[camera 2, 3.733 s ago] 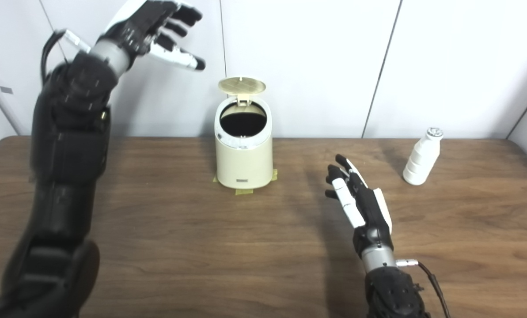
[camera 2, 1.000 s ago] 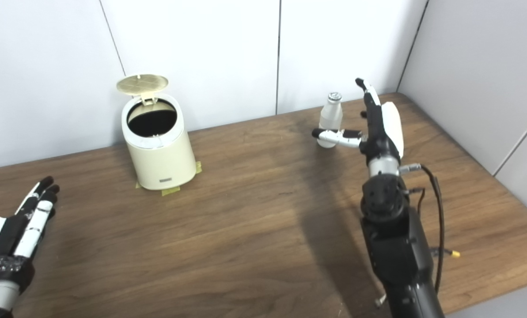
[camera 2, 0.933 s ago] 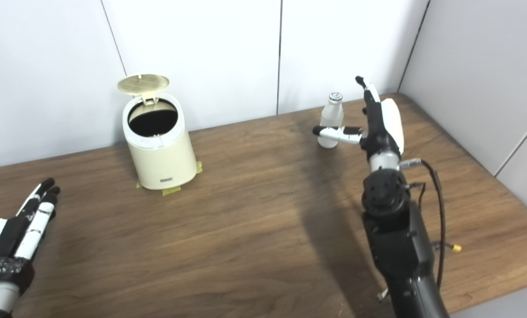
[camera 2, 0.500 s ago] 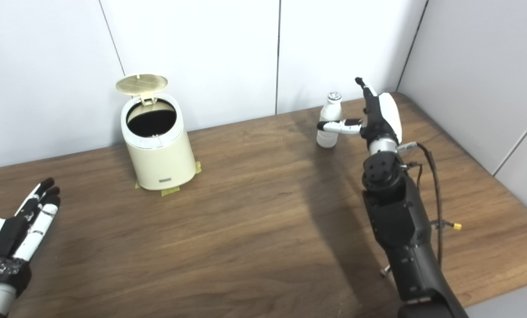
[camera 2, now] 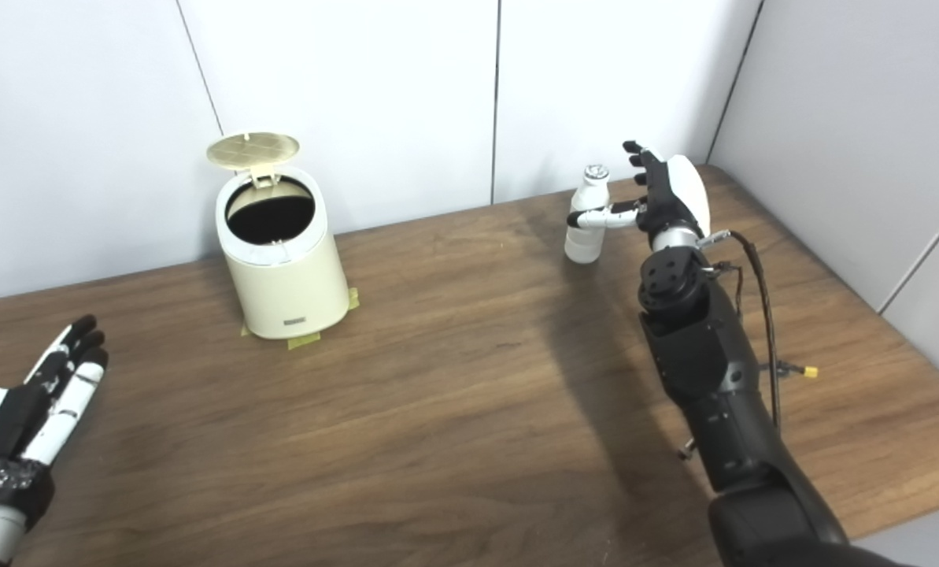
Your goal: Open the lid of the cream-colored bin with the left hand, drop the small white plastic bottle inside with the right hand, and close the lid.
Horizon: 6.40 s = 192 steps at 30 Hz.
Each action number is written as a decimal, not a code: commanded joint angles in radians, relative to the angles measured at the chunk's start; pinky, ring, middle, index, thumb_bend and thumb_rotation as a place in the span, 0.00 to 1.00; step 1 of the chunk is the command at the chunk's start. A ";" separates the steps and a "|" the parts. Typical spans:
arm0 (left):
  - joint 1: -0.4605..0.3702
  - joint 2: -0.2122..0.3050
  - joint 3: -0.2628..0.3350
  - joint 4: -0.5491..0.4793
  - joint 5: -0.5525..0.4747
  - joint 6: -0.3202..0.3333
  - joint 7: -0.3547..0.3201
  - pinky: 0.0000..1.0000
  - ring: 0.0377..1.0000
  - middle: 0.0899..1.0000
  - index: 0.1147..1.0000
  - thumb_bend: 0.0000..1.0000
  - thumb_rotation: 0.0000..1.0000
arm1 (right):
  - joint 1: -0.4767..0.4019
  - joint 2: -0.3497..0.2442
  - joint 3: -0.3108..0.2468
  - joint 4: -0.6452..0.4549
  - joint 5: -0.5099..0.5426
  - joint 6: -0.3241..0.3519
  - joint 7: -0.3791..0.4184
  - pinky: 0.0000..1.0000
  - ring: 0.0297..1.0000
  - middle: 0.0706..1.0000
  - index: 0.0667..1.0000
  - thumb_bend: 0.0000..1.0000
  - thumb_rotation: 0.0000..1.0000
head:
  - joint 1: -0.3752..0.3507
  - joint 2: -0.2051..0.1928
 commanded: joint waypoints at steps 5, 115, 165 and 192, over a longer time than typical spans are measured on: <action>-0.036 0.011 -0.008 -0.032 0.013 -0.007 0.006 1.00 0.98 0.96 1.00 0.29 0.66 | -0.061 -0.035 0.000 0.013 0.020 -0.046 -0.016 0.69 0.82 0.86 0.84 0.92 0.09 | 0.001 0.006; 0.002 -0.051 -0.049 0.053 0.140 -0.109 0.032 0.92 0.92 0.90 0.97 0.52 0.65 | -0.137 0.207 0.230 -0.430 0.004 -0.115 0.089 0.40 0.43 0.45 0.45 0.52 0.00 | 0.339 0.053; 0.040 -0.137 -0.111 0.034 0.192 -0.117 0.095 0.89 0.91 0.89 0.95 0.61 0.72 | -0.355 0.400 0.288 0.054 -0.012 -0.372 -0.039 0.39 0.43 0.46 0.44 0.52 0.00 | 0.432 0.065; 0.035 -0.137 -0.105 0.034 0.182 -0.112 0.090 0.87 0.90 0.89 0.95 0.61 0.71 | -0.313 0.352 0.323 0.033 -0.047 -0.409 -0.020 0.41 0.43 0.46 0.44 0.52 0.00 | 0.425 0.077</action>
